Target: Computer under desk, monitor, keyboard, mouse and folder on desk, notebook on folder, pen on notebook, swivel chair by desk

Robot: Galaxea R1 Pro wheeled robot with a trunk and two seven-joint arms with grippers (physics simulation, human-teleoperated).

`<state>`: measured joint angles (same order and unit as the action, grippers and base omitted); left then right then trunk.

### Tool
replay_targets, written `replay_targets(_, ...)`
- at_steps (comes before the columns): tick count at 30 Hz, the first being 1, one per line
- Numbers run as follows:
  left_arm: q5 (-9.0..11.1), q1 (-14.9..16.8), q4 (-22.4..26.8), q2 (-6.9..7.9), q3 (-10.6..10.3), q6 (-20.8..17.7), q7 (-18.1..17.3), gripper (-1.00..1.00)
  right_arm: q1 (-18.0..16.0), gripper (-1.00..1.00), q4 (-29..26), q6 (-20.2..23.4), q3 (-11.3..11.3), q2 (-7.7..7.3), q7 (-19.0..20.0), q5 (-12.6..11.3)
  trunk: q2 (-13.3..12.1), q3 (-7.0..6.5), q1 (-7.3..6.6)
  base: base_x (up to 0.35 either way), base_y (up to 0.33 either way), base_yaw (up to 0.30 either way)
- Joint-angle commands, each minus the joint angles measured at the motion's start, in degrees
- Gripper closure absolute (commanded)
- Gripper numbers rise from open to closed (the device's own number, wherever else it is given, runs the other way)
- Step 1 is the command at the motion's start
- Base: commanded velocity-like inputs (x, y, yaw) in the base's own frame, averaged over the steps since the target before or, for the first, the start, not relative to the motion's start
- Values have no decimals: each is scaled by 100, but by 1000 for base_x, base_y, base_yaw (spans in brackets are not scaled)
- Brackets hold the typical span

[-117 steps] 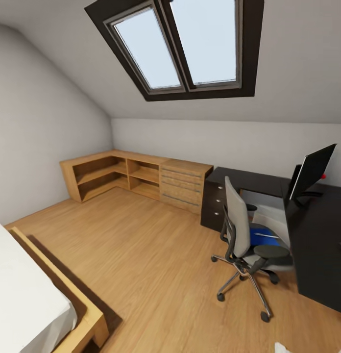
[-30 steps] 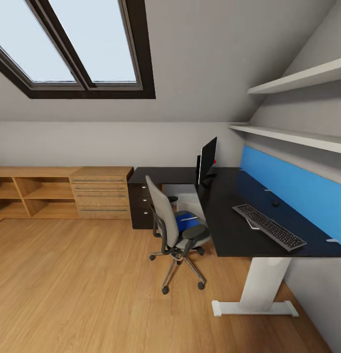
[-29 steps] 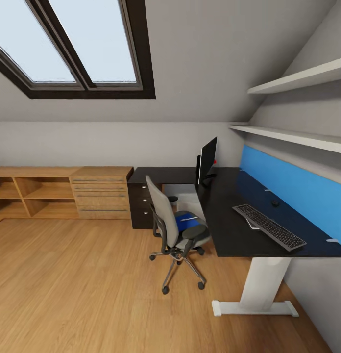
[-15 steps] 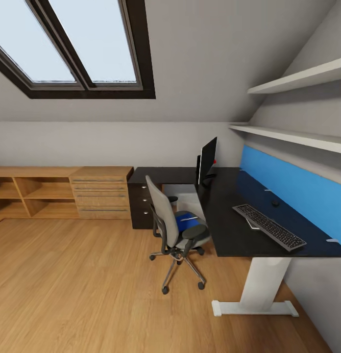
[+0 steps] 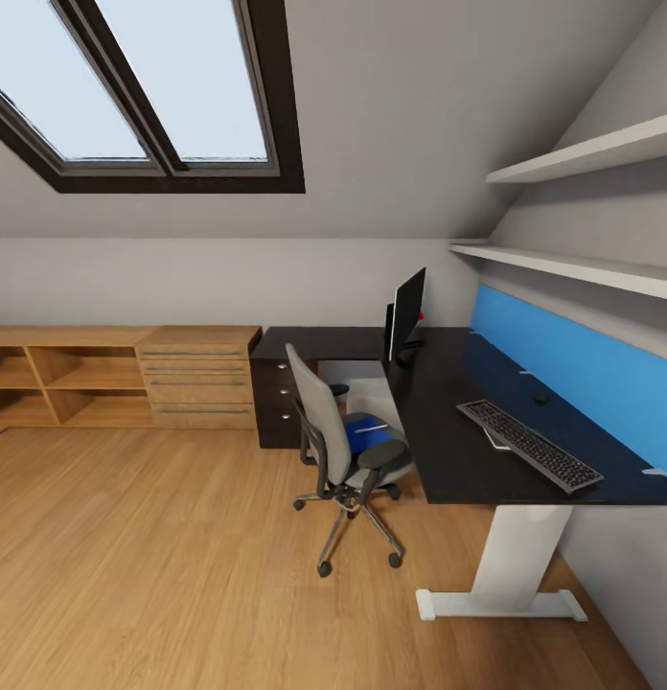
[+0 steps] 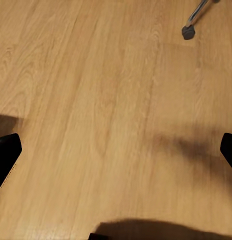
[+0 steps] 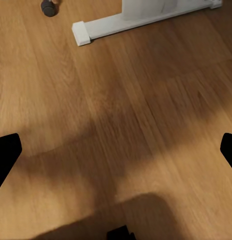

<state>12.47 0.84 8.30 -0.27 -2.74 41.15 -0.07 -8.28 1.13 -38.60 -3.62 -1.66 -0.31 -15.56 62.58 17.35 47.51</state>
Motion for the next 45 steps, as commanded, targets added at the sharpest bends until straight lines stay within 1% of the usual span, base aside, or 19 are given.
replay_targets(1, 46, 4, -4, 2, -28, 16, 5, -100, -7, -100, 11, -25, -34, 0, -2, 27, 4, 7, 2, 172, 153, 0)
replay_targets(12, 57, 4, 13, 8, -20, 38, 17, -100, -7, -100, -53, -47, -23, 25, -7, 20, 4, 7, 2, 262, 179, 0)
replay_targets(16, 54, 4, 13, 9, -24, 27, 16, -100, -7, -100, -927, -10, -47, 66, -59, -45, 4, 7, 2, 319, 13, 0)
replay_targets(20, 56, 4, 15, 1, -14, 61, 22, -100, -17, -100, -1665, 52, -55, 211, -150, -208, 4, 7, 2, 284, 3, 0)
replay_targets(22, 58, 4, 21, -2, -12, 90, 26, -100, -23, -100, -1729, 76, -55, 226, -153, -224, 4, 7, 2, 145, 1, 0)
replay_targets(25, 63, 4, 31, -74, -7, 129, 44, -100, -29, -100, -1625, 51, -22, 238, -136, -182, 4, 7, 2, 67, 0, 0)
replay_targets(26, 68, 4, 33, -111, -2, 134, 51, -100, -30, -100, -1573, 38, -12, 240, -130, -154, 4, 7, 2, 42, 0, 0)
replay_targets(28, 101, 4, 36, -225, 27, 145, 87, -100, -31, -100, -1407, 9, 10, 242, -124, -13, 4, 7, 2, 24, 0, 0)
replay_targets(29, 135, 4, 36, -277, 54, 149, 119, -100, -32, -100, -1301, -2, 23, 239, -119, 123, 4, 7, 2, 14, 0, 0)
replay_targets(32, 168, 4, 38, -322, 84, 153, 150, -100, -33, -100, -1182, -13, 34, 227, -117, 378, 45, 25, 24, 9, 0, 0)
replay_targets(33, 185, 4, 44, -341, 95, 138, 166, -100, -33, -100, -1118, -16, 38, 214, -118, 662, 85, 43, 46, 4, 0, 0)
replay_targets(34, 192, 4, 55, -348, 100, 123, 172, -100, -33, -100, -1091, -14, 37, 200, -118, 836, 125, 61, 68, 2, 0, 0)
replay_targets(37, 208, 4, 150, -348, 105, 46, 185, -100, -33, -100, -1060, -5, 37, 170, -120, 1115, 245, 114, 134, 1, 0, 0)
replay_targets(38, 211, 4, 167, -347, 105, 22, 186, -100, -33, -100, -1057, -6, 37, 166, -122, 1144, 285, 132, 156, 0, 0, 0)
replay_targets(40, 208, 4, 215, -343, 106, -114, 183, -100, -33, -100, -1052, -14, 36, 157, -132, 1199, 365, 168, 200, 0, 0, 0)
replay_targets(42, 206, 4, 330, -324, 106, -364, 174, -100, -33, -100, -1056, -24, 33, 156, -143, 1228, 446, 204, 244, 0, 0, 0)
replay_targets(43, 205, 4, 450, -305, 107, -601, 171, -100, -33, -100, -1061, -44, 31, 160, -148, 1238, 486, 222, 266, 0, 0, 0)
replay_targets(44, 205, 4, 514, -293, 107, -735, 170, -100, -33, -100, -1063, -56, 29, 163, -151, 1240, 526, 240, 288, 0, 0, 0)
replay_targets(45, 207, 4, 703, -255, 107, -1163, 168, -100, -33, -100, -1067, -87, 24, 173, -154, 1237, 566, 258, 309, 0, 0, 0)
